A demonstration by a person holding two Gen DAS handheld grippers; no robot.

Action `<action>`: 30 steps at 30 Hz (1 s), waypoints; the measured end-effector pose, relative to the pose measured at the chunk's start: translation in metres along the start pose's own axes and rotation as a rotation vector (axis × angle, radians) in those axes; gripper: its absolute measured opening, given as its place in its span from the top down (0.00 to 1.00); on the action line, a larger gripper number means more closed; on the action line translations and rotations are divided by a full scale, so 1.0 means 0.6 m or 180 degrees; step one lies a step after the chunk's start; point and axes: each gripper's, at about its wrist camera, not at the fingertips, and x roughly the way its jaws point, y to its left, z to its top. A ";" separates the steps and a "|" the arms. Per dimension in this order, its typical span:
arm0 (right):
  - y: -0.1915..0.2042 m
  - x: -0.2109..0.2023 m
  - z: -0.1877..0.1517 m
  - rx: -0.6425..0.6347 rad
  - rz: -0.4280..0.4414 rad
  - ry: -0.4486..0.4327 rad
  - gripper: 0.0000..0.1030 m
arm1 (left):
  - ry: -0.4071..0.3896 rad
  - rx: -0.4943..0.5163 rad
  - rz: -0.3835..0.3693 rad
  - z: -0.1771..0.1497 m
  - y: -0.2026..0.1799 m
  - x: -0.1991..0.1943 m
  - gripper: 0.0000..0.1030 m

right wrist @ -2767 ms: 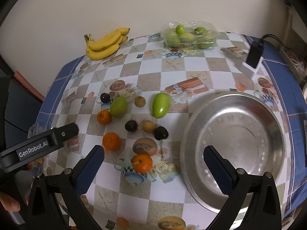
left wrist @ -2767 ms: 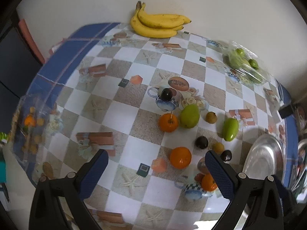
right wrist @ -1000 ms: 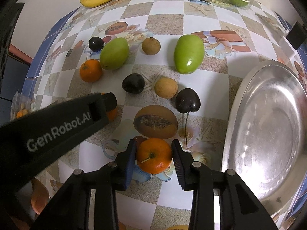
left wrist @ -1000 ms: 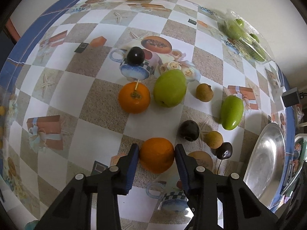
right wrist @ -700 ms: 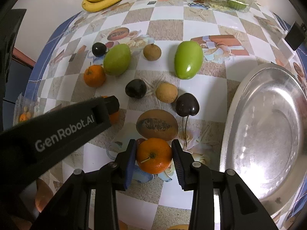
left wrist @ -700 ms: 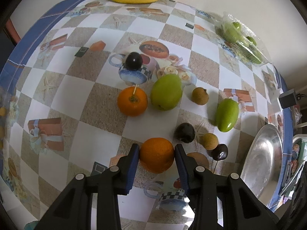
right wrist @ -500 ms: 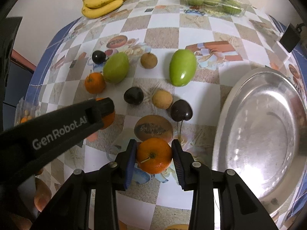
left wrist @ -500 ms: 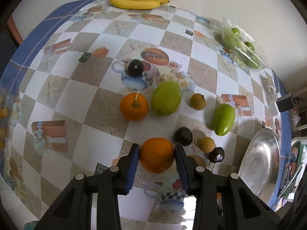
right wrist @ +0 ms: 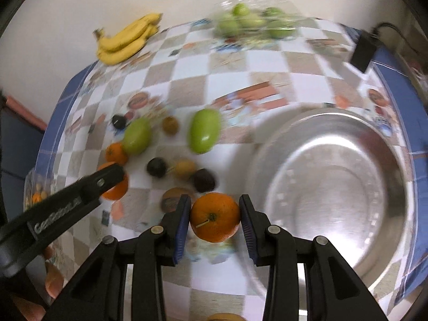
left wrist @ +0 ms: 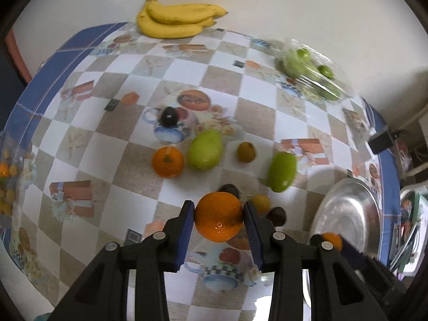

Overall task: Organize fruits
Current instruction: 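Carry both fruits over the steel bowl and open both tools to drop them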

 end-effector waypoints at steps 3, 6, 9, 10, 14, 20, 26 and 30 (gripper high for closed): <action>-0.033 -0.009 0.002 0.0143 -0.0132 -0.0092 0.63 | -0.0009 0.0131 0.0000 -0.007 -0.027 -0.001 0.61; -0.073 -0.013 0.005 0.0313 -0.0263 -0.0124 0.63 | -0.0008 0.0318 0.0003 -0.016 -0.062 0.002 0.61; -0.109 -0.017 0.003 0.0473 -0.0401 -0.0132 0.63 | -0.0016 0.0548 -0.0066 -0.031 -0.102 0.001 0.61; -0.122 -0.020 0.001 0.0521 -0.0428 -0.0137 0.63 | -0.0021 0.0627 -0.0089 -0.036 -0.114 0.000 0.61; -0.162 -0.029 -0.001 0.0722 -0.0542 -0.0183 0.63 | -0.0028 0.0895 -0.0206 -0.053 -0.156 0.002 0.61; -0.206 -0.033 -0.011 0.0980 -0.0600 -0.0197 0.63 | 0.0018 0.1214 -0.0333 -0.076 -0.204 0.013 0.61; -0.220 -0.022 -0.015 0.1067 -0.0603 -0.0119 0.62 | 0.0073 0.1502 -0.0353 -0.101 -0.241 0.035 0.61; -0.221 -0.011 -0.016 0.1065 -0.0606 -0.0046 0.62 | 0.0124 0.1592 -0.0324 -0.111 -0.251 0.051 0.61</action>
